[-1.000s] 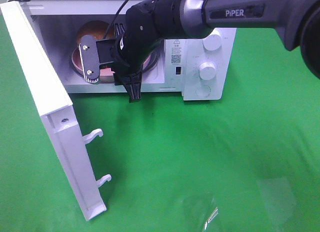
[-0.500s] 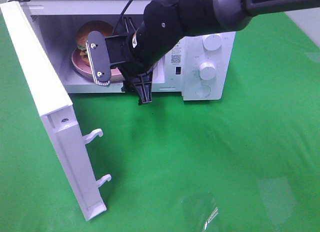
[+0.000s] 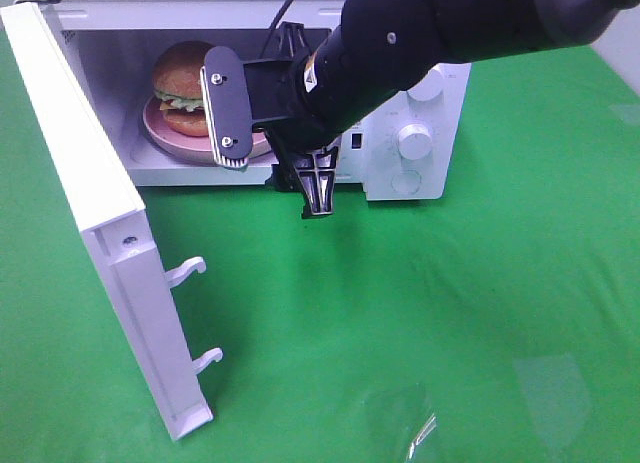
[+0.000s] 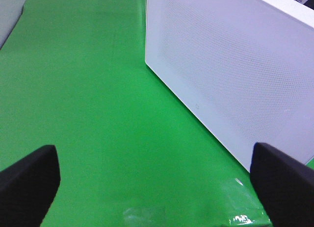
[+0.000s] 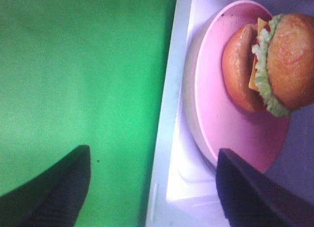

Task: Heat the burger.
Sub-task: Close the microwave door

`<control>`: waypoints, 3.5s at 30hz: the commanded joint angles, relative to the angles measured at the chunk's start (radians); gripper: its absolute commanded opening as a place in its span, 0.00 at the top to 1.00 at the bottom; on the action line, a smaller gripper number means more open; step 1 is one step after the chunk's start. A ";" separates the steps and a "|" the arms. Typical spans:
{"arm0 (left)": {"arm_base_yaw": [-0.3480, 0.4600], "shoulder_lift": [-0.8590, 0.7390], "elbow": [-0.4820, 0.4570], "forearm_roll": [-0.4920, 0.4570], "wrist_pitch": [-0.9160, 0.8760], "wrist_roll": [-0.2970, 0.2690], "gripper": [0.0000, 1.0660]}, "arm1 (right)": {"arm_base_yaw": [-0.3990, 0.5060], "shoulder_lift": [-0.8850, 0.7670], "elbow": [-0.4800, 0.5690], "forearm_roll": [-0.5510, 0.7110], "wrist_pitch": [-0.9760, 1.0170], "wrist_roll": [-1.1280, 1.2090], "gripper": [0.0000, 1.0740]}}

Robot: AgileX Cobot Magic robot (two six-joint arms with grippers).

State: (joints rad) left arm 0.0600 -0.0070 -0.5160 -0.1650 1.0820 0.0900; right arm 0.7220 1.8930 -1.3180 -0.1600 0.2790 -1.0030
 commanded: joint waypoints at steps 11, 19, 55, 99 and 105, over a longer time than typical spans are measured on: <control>-0.003 -0.014 0.002 -0.007 -0.011 -0.006 0.08 | -0.014 -0.150 0.104 0.000 0.102 0.378 0.32; -0.003 -0.014 0.002 -0.007 -0.011 -0.006 0.08 | -0.059 -0.226 0.141 0.003 0.201 0.539 0.31; -0.003 -0.014 0.002 -0.007 -0.011 -0.006 0.08 | -0.094 -0.719 0.418 -0.022 0.764 1.080 0.31; -0.003 -0.014 0.002 -0.007 -0.011 -0.006 0.08 | -0.580 -1.664 0.809 0.067 0.671 1.137 0.31; -0.003 -0.014 0.002 -0.007 -0.011 -0.006 0.08 | -0.624 -1.782 0.824 0.060 0.680 1.132 0.32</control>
State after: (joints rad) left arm 0.0600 -0.0070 -0.5160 -0.1650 1.0820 0.0890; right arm 0.1160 0.1550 -0.4950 -0.0920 0.9640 0.1450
